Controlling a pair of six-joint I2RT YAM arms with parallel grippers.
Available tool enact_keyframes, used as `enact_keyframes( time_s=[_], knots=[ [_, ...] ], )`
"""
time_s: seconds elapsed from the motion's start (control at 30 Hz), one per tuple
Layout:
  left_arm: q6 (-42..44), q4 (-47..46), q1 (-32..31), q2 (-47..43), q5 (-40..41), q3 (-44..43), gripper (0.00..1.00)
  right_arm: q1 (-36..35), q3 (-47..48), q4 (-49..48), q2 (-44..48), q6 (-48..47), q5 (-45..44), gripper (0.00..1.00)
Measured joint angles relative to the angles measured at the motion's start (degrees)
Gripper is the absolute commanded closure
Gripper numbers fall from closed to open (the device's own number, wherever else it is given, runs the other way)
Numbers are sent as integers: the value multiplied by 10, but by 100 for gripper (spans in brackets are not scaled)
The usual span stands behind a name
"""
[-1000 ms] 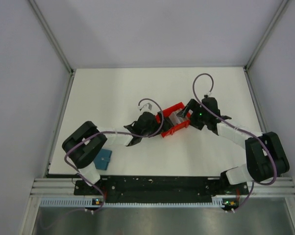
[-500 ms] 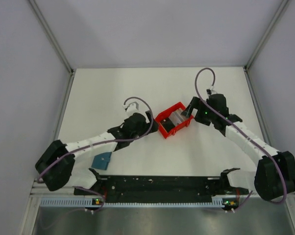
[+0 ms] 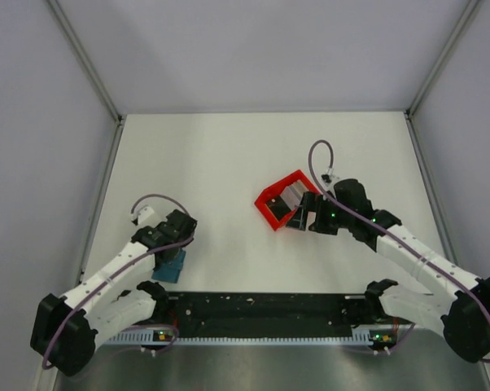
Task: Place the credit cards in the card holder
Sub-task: Move the card holder to the center of the board.
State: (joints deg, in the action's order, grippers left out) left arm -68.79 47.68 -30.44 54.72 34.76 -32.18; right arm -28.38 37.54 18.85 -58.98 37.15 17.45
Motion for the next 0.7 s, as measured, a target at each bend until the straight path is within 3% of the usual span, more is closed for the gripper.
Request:
enact_keyframes(
  time_s=[0.17,0.5,0.7],
  knots=[
    [-28,43,12,-8,-21,20,1,-18,-4,30,14,4,16,1],
    [-16,8,12,133,-78,-5,7,-19,-5,62,51,-1,29,1],
    [-25,-5,-60,162,-80,-23,6,-19,-24,66,60,-1,25,1]
  ],
)
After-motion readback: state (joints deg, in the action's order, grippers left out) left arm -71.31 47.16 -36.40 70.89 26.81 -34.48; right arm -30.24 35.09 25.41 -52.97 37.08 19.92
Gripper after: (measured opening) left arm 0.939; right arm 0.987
